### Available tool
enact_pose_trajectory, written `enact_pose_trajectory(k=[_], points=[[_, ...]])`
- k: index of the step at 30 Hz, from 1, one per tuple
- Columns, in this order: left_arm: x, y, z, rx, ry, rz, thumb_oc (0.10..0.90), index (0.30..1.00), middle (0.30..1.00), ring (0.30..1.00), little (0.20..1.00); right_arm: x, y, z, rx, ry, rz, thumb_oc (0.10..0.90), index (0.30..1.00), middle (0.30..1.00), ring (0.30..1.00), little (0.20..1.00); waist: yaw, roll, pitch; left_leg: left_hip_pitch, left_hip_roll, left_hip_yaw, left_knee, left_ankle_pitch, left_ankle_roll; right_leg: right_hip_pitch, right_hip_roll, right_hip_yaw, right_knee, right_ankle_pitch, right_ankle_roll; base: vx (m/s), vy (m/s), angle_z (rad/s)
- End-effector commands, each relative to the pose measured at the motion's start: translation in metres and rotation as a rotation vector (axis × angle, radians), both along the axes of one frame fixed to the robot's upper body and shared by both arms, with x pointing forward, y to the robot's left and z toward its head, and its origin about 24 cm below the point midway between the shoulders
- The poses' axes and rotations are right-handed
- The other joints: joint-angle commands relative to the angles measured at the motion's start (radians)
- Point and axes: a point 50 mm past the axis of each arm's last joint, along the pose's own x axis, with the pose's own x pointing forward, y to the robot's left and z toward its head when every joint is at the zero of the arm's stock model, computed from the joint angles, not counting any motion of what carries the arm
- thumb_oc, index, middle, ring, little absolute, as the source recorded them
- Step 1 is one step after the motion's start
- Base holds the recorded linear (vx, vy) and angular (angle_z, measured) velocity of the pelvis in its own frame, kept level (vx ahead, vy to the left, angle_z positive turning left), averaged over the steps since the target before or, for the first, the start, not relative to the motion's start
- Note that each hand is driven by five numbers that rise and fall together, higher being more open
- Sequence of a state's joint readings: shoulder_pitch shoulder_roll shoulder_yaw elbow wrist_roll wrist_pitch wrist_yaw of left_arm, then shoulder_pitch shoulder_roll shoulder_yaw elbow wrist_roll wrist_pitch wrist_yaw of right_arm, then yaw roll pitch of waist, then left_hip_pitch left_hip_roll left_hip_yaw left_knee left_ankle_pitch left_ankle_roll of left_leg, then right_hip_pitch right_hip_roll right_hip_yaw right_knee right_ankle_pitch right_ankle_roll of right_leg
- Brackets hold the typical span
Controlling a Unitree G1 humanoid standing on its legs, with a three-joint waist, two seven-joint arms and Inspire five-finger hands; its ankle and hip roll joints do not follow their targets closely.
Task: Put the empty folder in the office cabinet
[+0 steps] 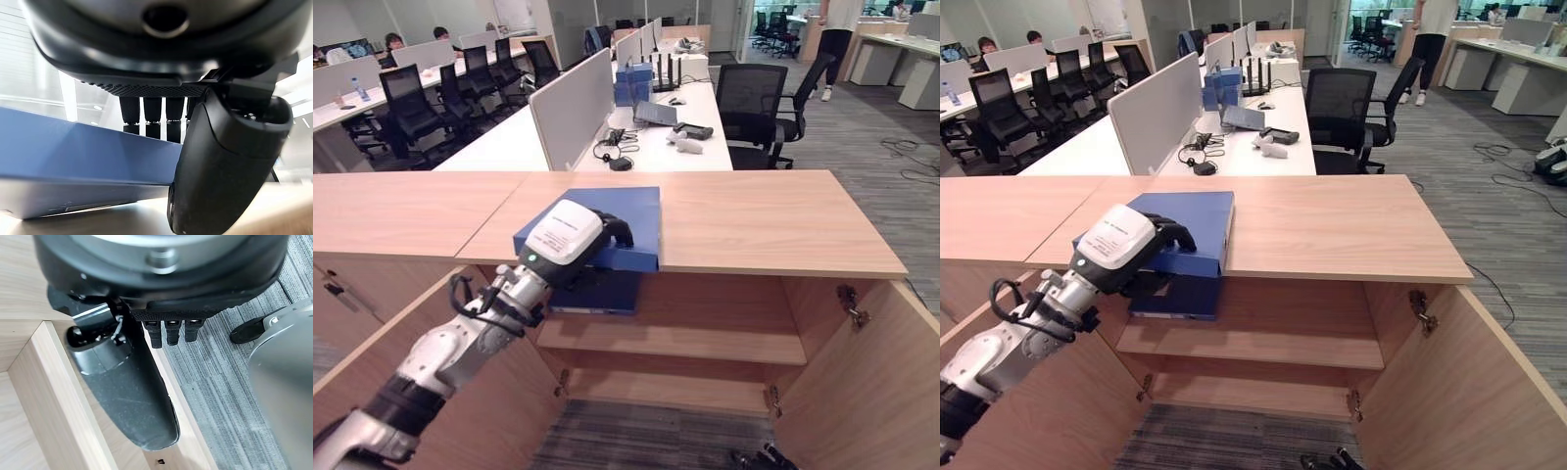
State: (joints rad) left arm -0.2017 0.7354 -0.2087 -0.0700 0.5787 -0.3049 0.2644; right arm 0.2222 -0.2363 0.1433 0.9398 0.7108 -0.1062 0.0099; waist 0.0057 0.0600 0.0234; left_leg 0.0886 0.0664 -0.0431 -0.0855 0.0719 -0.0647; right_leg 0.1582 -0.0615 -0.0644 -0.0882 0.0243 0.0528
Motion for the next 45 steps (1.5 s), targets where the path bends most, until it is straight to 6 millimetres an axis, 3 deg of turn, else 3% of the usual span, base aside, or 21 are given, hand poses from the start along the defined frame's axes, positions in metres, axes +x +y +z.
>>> enact_pose_trajectory(k=[1, 4, 5, 6, 7, 11, 13, 21, 22, 23, 25, 29, 32, 45], points=[[0.003, 0.006, 0.065, -0.358, -0.197, -0.067, 0.400, 0.300, 0.300, 0.300, 0.300, 0.054, 0.001, 0.017, -0.012, -0.202, -0.015, 0.800, 0.900, 0.900, 0.900, 0.900, 0.020, -0.053, 0.041, 0.080, 0.002, 0.044, -0.002, -0.073, -0.036, 0.046, -0.040, 0.030, 0.008, -0.036, 0.077, 0.00, 0.000, 0.00], [-0.011, 0.006, 0.070, -0.758, -0.200, -0.189, 0.400, 0.300, 0.300, 0.300, 0.300, 0.060, 0.004, 0.020, -0.018, -0.220, -0.008, 0.800, 0.900, 0.900, 0.900, 0.900, 0.019, -0.053, 0.046, 0.079, 0.002, 0.044, -0.002, -0.072, -0.033, 0.044, -0.041, 0.034, 0.009, -0.034, 0.072, -0.01, -0.005, 0.00], [-0.019, 0.004, 0.075, -1.031, -0.166, -0.350, 0.400, 0.300, 0.300, 0.300, 0.300, 0.068, 0.006, 0.023, -0.028, -0.240, 0.008, 0.800, 0.900, 0.900, 0.900, 0.900, 0.020, -0.051, 0.051, 0.077, 0.001, 0.045, -0.002, -0.072, -0.030, 0.041, -0.041, 0.040, 0.009, -0.033, 0.067, -0.04, -0.012, -0.04], [-0.022, 0.003, 0.075, -1.108, -0.140, -0.397, 0.400, 0.300, 0.300, 0.300, 0.300, 0.070, 0.006, 0.023, -0.031, -0.246, 0.013, 0.800, 0.900, 0.900, 0.900, 0.900, 0.020, -0.050, 0.053, 0.077, 0.001, 0.046, -0.002, -0.072, -0.029, 0.040, -0.041, 0.040, 0.010, -0.032, 0.066, -0.05, -0.011, -0.08], [-0.023, -0.004, 0.067, -1.294, -0.035, -0.514, 0.400, 0.300, 0.300, 0.300, 0.300, 0.074, 0.006, 0.025, -0.043, -0.252, 0.025, 0.800, 0.900, 0.900, 0.900, 0.900, 0.021, -0.046, 0.056, 0.075, 0.001, 0.048, -0.002, -0.071, -0.027, 0.039, -0.042, 0.039, 0.010, -0.029, 0.065, -0.04, -0.006, -0.11], [-0.029, -0.025, 0.061, -1.520, 0.198, -0.807, 0.400, 0.300, 0.300, 0.300, 0.300, 0.085, 0.011, 0.027, -0.038, -0.266, 0.061, 0.800, 0.900, 0.900, 0.900, 0.900, 0.026, -0.038, 0.066, 0.071, -0.003, 0.044, -0.002, -0.069, -0.021, 0.038, -0.043, 0.038, 0.014, -0.025, 0.066, -0.04, -0.002, 0.01], [-0.035, -0.035, 0.062, -1.568, 0.320, -0.964, 0.400, 0.300, 0.300, 0.300, 0.300, 0.086, 0.015, 0.026, -0.025, -0.258, 0.085, 0.800, 0.900, 0.900, 0.900, 0.900, 0.033, -0.033, 0.067, 0.067, -0.006, 0.042, -0.002, -0.069, -0.019, 0.035, -0.044, 0.034, 0.017, -0.026, 0.067, -0.05, -0.003, -0.01], [-0.038, -0.024, 0.047, -1.517, 0.473, -0.940, 0.400, 0.300, 0.300, 0.300, 0.300, 0.096, 0.024, 0.031, 0.031, -0.312, 0.114, 0.800, 0.900, 0.900, 0.900, 0.900, 0.047, -0.028, 0.063, 0.062, -0.010, 0.041, -0.002, -0.066, -0.017, 0.035, -0.049, 0.029, 0.016, -0.025, 0.071, -0.01, -0.001, 0.01], [-0.036, -0.019, 0.043, -1.503, 0.483, -0.909, 0.400, 0.300, 0.300, 0.300, 0.300, 0.103, 0.030, 0.038, 0.080, -0.371, 0.110, 0.800, 0.900, 0.900, 0.900, 0.900, 0.047, -0.028, 0.063, 0.062, -0.011, 0.041, -0.002, -0.066, -0.016, 0.034, -0.049, 0.031, 0.016, -0.024, 0.070, 0.00, 0.000, 0.00], [-0.034, -0.009, 0.037, -1.499, 0.485, -0.848, 0.400, 0.300, 0.300, 0.300, 0.300, 0.123, 0.045, 0.063, 0.269, -0.565, 0.065, 0.800, 0.900, 0.900, 0.900, 0.900, 0.050, -0.030, 0.063, 0.065, -0.011, 0.041, -0.002, -0.065, -0.017, 0.035, -0.049, 0.031, 0.017, -0.025, 0.070, 0.04, 0.014, 0.00], [-0.034, -0.007, 0.034, -1.504, 0.488, -0.838, 0.400, 0.300, 0.300, 0.300, 0.300, 0.128, 0.050, 0.072, 0.334, -0.627, 0.065, 0.800, 0.900, 0.900, 0.900, 0.900, 0.050, -0.031, 0.063, 0.065, -0.010, 0.042, -0.002, -0.064, -0.018, 0.034, -0.049, 0.031, 0.017, -0.025, 0.070, 0.02, 0.002, 0.00], [-0.034, 0.001, 0.023, -1.540, 0.480, -0.789, 0.400, 0.300, 0.300, 0.300, 0.300, 0.143, 0.081, 0.149, 0.672, -1.007, 0.183, 0.800, 0.900, 0.900, 0.900, 0.900, 0.050, -0.041, 0.061, 0.072, -0.009, 0.044, -0.002, -0.073, -0.018, 0.041, -0.053, 0.025, 0.017, -0.033, 0.074, 0.01, 0.009, 0.04], [-0.035, -0.001, 0.018, -1.575, 0.475, -0.777, 0.400, 0.300, 0.300, 0.300, 0.300, 0.146, 0.092, 0.175, 0.755, -1.104, 0.263, 0.800, 0.900, 0.900, 0.900, 0.900, 0.046, -0.043, 0.058, 0.072, -0.009, 0.047, -0.002, -0.073, -0.017, 0.038, -0.054, 0.030, 0.018, -0.032, 0.074, 0.00, 0.000, 0.00], [-0.035, -0.028, -0.008, -1.751, 0.549, -0.784, 0.400, 0.300, 0.300, 0.300, 0.300, 0.156, 0.133, 0.232, 0.969, -1.305, 0.385, 0.800, 0.900, 0.900, 0.900, 0.900, 0.043, -0.045, 0.056, 0.066, -0.011, 0.061, -0.002, -0.074, -0.010, 0.026, -0.059, 0.039, 0.017, -0.026, 0.074, 0.00, 0.001, 0.00]])
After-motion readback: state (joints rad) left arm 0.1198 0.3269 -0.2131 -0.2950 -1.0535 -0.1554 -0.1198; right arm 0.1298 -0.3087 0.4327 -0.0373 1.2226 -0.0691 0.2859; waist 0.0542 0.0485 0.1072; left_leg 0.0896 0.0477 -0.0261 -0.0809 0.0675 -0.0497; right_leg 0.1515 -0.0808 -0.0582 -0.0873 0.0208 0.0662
